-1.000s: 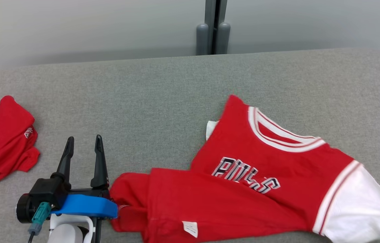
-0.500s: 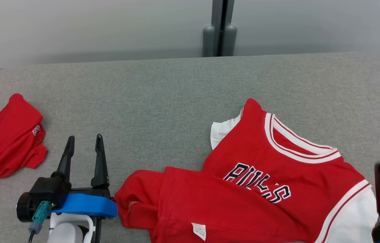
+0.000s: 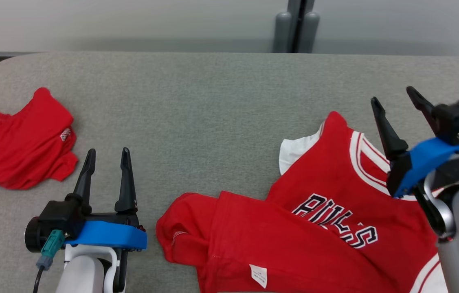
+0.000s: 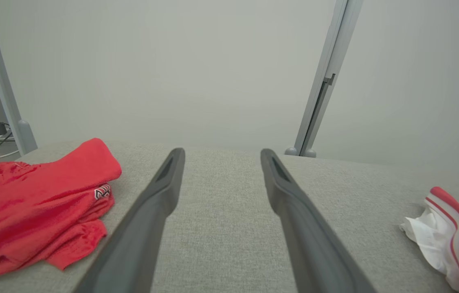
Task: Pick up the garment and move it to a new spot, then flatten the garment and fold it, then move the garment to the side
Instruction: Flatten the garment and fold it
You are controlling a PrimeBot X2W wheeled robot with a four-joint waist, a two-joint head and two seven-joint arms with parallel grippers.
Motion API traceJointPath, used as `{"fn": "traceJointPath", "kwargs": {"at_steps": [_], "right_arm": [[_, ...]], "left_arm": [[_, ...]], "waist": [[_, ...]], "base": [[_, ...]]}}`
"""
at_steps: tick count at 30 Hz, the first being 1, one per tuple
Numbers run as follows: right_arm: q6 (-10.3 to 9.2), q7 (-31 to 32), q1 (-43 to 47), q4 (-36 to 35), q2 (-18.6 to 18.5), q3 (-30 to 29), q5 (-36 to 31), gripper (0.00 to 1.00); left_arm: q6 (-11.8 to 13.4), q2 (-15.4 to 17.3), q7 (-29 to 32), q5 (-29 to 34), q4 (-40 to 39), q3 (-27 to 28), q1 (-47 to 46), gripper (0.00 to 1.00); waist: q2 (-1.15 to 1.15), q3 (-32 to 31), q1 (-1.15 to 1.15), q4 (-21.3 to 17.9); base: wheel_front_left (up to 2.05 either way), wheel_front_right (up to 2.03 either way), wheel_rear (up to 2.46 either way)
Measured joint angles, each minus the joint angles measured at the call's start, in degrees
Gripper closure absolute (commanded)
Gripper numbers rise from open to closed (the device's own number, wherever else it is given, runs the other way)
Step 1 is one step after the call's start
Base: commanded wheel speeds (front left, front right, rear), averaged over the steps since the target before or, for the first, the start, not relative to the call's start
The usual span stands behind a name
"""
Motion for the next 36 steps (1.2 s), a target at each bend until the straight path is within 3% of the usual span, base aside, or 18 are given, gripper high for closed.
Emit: {"fn": "traceJointPath", "kwargs": {"at_steps": [8,18,22,23,24,25,30,36], "right_arm": [[-0.01,-0.34,-7.95,17.23,-1.75,5.19,-0.57,0.0],[-0.01,-1.74,-11.74,37.21,-0.38,8.65,-1.49,0.0],[-0.1,0.25,-13.96,40.9,-0.47,11.35,-0.26,0.0],[-0.1,0.64,-14.47,41.56,-0.56,12.09,0.2,0.16],[-0.1,1.03,-15.03,42.13,-0.66,12.87,0.62,0.9],[-0.1,1.14,-15.35,42.46,-0.71,13.45,1.08,1.0],[0.07,-1.03,-18.14,44.17,-1.29,13.68,2.56,1.0],[0.01,-7.26,-27.19,47.71,-2.71,6.49,1.67,1.0]], "left_arm": [[0.51,-0.01,0.0,-1.48,0.09,-1.88,-1.44,0.0],[0.78,0.01,0.0,-2.43,0.19,-2.8,-2.58,0.0],[1.03,0.01,0.0,-2.53,0.3,-2.9,-2.61,0.0],[1.05,0.01,0.0,-2.63,0.35,-2.91,-2.61,0.0],[1.12,0.01,0.0,-2.76,0.37,-2.96,-2.61,0.0],[1.2,0.01,0.0,-2.93,0.44,-3.04,-2.61,0.0],[1.26,0.01,0.0,-3.03,0.43,-3.45,-3.05,0.0],[1.26,0.01,-0.01,-3.26,0.38,-4.21,-3.75,0.0]], "waist": [[0.0,2.38,0.0,3.6],[0.0,4.65,0.0,6.42],[0.0,4.48,0.0,6.17],[0.0,4.4,0.0,6.06],[0.0,4.34,0.0,5.95],[0.0,4.29,0.0,5.85],[0.0,4.59,0.0,5.56],[0.0,5.18,0.0,6.52]], "base": [[0.0,0.0,0.0],[0.0,0.0,0.0],[0.0,0.0,0.0],[0.0,0.0,0.0],[0.0,0.0,0.0],[0.0,0.0,0.0],[0.0,0.0,0.0],[0.0,0.0,0.0]]}}
